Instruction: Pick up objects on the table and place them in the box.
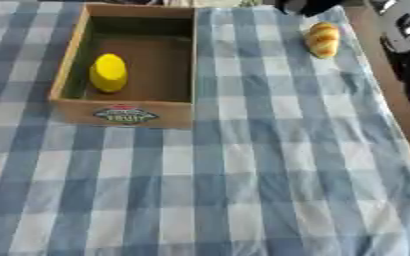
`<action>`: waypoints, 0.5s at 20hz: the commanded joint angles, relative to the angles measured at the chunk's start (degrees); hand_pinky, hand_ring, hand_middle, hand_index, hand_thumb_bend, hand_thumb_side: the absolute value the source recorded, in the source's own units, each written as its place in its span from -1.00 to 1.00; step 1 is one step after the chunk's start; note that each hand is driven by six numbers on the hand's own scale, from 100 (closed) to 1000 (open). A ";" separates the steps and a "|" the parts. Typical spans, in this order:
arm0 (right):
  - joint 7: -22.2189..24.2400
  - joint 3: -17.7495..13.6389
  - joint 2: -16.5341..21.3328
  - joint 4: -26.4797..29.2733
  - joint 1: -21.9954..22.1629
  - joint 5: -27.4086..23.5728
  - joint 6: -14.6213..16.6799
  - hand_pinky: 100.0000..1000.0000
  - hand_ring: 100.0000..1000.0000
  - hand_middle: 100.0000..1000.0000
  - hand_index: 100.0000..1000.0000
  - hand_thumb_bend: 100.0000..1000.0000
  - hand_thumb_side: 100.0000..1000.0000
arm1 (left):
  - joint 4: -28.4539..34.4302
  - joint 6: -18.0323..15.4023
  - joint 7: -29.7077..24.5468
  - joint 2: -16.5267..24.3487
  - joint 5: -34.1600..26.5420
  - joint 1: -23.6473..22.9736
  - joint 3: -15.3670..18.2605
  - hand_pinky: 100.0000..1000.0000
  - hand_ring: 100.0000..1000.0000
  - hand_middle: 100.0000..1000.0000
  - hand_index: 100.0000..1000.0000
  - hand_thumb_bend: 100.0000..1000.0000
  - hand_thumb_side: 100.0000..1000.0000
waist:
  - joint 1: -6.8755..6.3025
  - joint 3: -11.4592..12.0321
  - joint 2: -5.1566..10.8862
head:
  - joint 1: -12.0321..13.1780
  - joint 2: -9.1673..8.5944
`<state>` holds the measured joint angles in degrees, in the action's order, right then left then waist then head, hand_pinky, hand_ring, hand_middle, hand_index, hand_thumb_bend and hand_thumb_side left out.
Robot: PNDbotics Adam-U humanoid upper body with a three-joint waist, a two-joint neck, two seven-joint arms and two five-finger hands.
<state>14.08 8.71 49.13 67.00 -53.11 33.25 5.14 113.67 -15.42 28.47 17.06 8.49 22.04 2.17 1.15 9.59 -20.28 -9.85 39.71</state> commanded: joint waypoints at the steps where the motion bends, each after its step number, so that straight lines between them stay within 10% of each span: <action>1: -1.48 -1.96 3.90 -2.12 -0.02 0.48 -0.07 0.72 0.90 0.58 0.80 -0.36 -0.54 | 0.92 0.12 0.22 1.10 0.30 0.23 0.55 0.42 0.41 0.28 0.37 -1.00 -0.20 | -0.19 -0.02 0.81 | 0.12 -0.40; 10: -2.45 -3.52 3.97 -7.91 -0.94 2.29 0.33 0.72 0.91 0.58 0.81 -0.35 -0.55 | 0.92 0.22 0.60 1.00 0.43 0.38 0.55 0.42 0.41 0.28 0.36 -1.00 -0.16 | -0.53 -0.41 -1.42 | -0.61 -2.83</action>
<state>11.99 6.21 50.70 59.54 -52.88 34.96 5.52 113.67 -15.17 28.81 17.07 8.61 22.01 2.32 0.65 9.22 -22.97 -10.25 37.89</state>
